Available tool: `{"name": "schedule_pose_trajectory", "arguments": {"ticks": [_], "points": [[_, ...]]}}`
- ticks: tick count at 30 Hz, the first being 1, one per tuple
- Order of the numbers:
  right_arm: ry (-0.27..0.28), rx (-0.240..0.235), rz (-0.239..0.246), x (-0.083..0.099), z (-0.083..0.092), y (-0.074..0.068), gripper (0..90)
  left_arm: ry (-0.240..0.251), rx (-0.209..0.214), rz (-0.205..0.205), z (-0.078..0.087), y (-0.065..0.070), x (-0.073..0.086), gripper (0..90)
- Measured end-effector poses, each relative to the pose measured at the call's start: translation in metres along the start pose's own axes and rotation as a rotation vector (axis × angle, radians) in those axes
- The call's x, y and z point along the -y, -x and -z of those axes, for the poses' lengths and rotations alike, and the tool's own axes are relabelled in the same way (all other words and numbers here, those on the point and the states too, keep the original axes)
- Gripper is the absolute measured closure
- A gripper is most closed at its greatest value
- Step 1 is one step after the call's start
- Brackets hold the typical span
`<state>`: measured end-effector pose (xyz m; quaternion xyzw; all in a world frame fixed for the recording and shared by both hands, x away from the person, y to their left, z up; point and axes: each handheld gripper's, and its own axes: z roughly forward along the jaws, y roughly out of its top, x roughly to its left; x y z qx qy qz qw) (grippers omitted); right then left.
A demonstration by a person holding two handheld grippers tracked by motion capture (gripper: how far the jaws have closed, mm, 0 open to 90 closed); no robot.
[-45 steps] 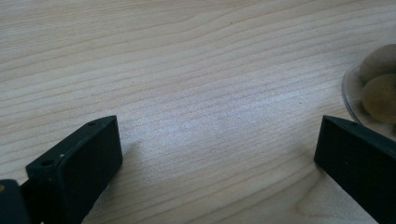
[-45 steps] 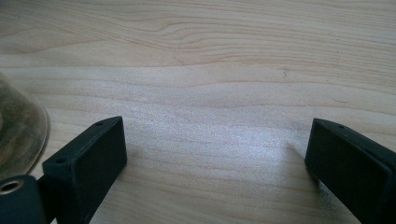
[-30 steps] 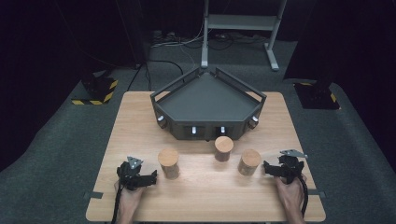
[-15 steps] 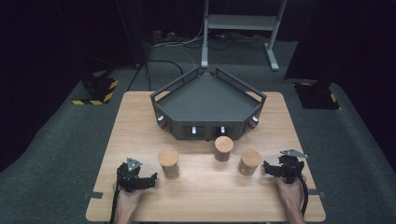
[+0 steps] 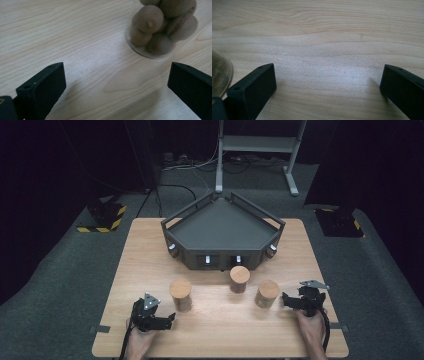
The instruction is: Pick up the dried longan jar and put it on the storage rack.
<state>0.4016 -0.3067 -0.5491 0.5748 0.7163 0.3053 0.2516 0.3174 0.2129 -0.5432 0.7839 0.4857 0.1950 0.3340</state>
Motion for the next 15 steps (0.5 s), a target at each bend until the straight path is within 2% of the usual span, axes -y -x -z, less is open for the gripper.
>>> {"name": "schedule_pose_trajectory", "arguments": {"ticks": [4,10,15], "points": [[0.0,0.0,0.0,0.0,0.0,0.0,0.0,0.005,0.019,-0.013,-0.001,0.005,-0.001,2.1],[0.0,0.0,0.0,0.0,0.0,0.0,0.0,0.037,0.072,-0.005,-0.003,0.012,-0.006,3.1],[0.0,0.0,0.0,0.0,0.0,0.0,0.0,0.054,0.082,-0.004,-0.004,0.016,-0.013,3.9]]}}
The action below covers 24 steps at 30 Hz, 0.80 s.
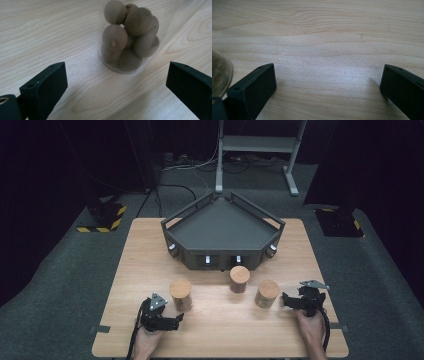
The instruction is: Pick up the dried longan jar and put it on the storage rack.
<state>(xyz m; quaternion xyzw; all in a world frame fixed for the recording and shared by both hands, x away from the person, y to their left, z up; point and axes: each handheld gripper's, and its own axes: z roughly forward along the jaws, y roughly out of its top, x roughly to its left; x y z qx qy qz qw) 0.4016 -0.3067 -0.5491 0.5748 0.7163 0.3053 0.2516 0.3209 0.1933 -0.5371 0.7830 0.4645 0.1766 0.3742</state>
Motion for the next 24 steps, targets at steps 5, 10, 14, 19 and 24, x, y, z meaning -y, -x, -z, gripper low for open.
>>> {"name": "schedule_pose_trajectory", "arguments": {"ticks": [5,10,14,19,24], "points": [[0.0,0.0,0.0,0.0,0.0,0.0,0.0,0.023,0.001,-0.001,-0.002,0.004,-0.006,4.7],[0.0,0.0,0.0,0.0,0.0,0.0,0.0,0.043,-0.002,-0.001,-0.004,0.007,-0.011,5.9],[0.0,0.0,0.0,0.0,0.0,0.0,0.0,0.058,-0.006,-0.011,-0.006,0.011,-0.017,7.1],[0.0,0.0,0.0,0.0,0.0,0.0,0.0,0.075,-0.016,-0.018,-0.009,0.015,-0.024,8.4],[0.0,0.0,0.0,0.0,0.0,0.0,0.0,0.092,-0.027,-0.016,-0.011,0.017,-0.029,9.8]]}}
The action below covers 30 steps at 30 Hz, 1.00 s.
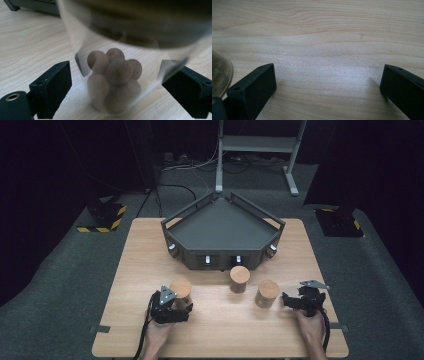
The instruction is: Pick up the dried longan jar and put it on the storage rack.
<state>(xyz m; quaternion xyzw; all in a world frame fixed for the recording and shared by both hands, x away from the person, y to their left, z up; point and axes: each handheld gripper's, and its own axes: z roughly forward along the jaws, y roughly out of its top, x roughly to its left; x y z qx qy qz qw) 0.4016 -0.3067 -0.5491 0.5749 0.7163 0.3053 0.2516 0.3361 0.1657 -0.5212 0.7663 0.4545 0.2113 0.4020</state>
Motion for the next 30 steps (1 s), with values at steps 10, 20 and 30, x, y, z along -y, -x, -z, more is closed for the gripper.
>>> {"name": "schedule_pose_trajectory", "arguments": {"ticks": [10,20,30], "points": [[0.001,0.0,0.0,0.0,0.0,0.0,0.0,0.021,-0.017,-0.01,-0.0069,0.005,-0.007,13.9],[0.001,0.0,0.0,0.0,0.0,0.0,0.0,0.041,-0.037,0.002,-0.01,0.0077,-0.0096,19.2],[0.0,0.0,0.0,0.0,0.0,0.0001,0.0,0.05,-0.061,0.002,-0.0084,0.0077,-0.0089,25.4]]}}
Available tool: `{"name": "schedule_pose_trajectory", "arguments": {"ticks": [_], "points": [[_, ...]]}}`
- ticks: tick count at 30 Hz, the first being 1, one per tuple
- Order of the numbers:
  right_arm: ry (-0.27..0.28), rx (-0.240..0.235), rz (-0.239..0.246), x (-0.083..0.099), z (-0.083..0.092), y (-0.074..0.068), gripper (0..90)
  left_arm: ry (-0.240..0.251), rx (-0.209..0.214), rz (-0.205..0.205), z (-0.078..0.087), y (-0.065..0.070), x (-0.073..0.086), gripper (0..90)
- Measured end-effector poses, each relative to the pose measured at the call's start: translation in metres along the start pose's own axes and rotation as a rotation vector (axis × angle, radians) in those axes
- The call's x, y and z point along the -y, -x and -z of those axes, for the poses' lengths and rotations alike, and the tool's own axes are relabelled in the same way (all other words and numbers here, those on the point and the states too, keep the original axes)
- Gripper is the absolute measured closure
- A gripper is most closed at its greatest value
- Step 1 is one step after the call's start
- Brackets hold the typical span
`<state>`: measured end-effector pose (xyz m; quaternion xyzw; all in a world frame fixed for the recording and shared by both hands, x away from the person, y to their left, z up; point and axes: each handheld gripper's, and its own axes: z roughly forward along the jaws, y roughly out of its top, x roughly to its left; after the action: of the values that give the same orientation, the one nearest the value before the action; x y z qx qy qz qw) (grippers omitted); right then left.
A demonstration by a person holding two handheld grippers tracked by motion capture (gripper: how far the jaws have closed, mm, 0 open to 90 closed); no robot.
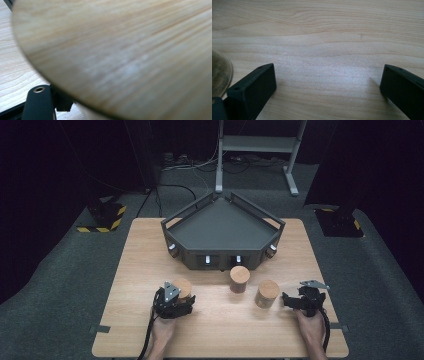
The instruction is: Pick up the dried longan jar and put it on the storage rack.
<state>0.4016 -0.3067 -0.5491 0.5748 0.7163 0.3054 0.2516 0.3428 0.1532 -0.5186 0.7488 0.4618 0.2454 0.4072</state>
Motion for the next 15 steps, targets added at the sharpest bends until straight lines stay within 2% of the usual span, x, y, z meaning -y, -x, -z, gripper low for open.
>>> {"name": "schedule_pose_trajectory", "arguments": {"ticks": [5,15], "points": [[0.0,0.0,0.0,0.0,0.0,0.0,0.0,-0.014,-0.006,-0.007,0.0,0.001,-0.002,26.0],[0.001,0.0,0.001,0.0,0.0,0.0,0.0,-0.024,0.026,-0.001,0.004,0.001,-0.011,26.1]]}}
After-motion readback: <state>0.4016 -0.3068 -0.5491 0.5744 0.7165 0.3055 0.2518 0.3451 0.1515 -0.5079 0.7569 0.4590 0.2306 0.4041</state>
